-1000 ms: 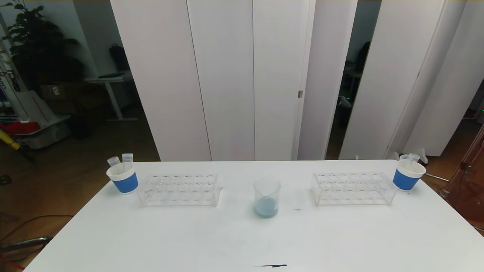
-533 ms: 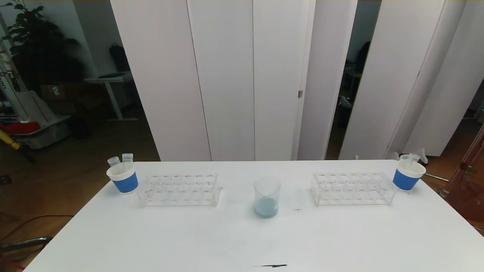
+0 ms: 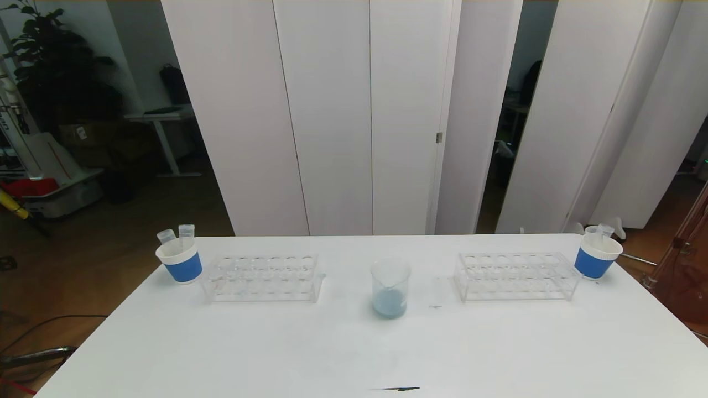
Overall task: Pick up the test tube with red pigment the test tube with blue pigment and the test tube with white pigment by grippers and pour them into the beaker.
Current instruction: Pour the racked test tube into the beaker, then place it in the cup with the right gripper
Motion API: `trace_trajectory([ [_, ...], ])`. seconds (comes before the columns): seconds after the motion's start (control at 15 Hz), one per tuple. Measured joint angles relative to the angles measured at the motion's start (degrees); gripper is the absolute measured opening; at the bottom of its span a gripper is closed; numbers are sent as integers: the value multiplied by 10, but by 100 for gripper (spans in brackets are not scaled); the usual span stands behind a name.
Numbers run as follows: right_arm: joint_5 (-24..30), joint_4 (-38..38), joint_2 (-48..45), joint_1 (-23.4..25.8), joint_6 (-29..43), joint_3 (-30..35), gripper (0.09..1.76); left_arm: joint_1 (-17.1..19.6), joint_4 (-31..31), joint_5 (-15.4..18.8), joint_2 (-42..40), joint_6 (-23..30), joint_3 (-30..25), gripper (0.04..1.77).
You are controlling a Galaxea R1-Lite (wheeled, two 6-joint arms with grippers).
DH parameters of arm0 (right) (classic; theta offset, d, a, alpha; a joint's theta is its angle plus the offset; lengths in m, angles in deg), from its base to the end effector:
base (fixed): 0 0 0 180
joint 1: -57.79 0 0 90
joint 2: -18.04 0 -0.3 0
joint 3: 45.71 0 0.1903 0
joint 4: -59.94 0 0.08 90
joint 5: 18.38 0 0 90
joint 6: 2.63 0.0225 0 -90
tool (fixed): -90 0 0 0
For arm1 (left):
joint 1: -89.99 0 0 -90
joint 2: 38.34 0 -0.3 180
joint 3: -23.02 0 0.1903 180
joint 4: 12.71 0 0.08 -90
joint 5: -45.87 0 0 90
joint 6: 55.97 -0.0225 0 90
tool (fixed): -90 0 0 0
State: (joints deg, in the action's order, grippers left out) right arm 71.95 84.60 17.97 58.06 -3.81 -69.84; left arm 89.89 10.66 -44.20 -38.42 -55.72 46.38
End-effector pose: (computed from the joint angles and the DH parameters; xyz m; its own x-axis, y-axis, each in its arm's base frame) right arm -0.0239 0.0002 0.0768 1.0000 0.0010 -0.0080 -0.0012 0.9998 -0.0205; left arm -0.0229 0.0001 0.0754 1.0000 -0.0005 0.0012 0.0005 1.0000 -0.0044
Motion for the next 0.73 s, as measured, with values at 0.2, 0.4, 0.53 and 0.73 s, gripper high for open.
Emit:
trace_trajectory([
  [0.2, 0, 0, 0, 0, 0, 0, 175, 0, 0, 0, 0, 0, 0, 175],
  [0.4, 0, 0, 0, 0, 1, 0, 175, 0, 0, 0, 0, 0, 0, 175],
  [0.53, 0, 0, 0, 0, 1, 0, 175, 0, 0, 0, 0, 0, 0, 175],
  [0.73, 0, 0, 0, 0, 1, 0, 175, 0, 0, 0, 0, 0, 0, 175],
])
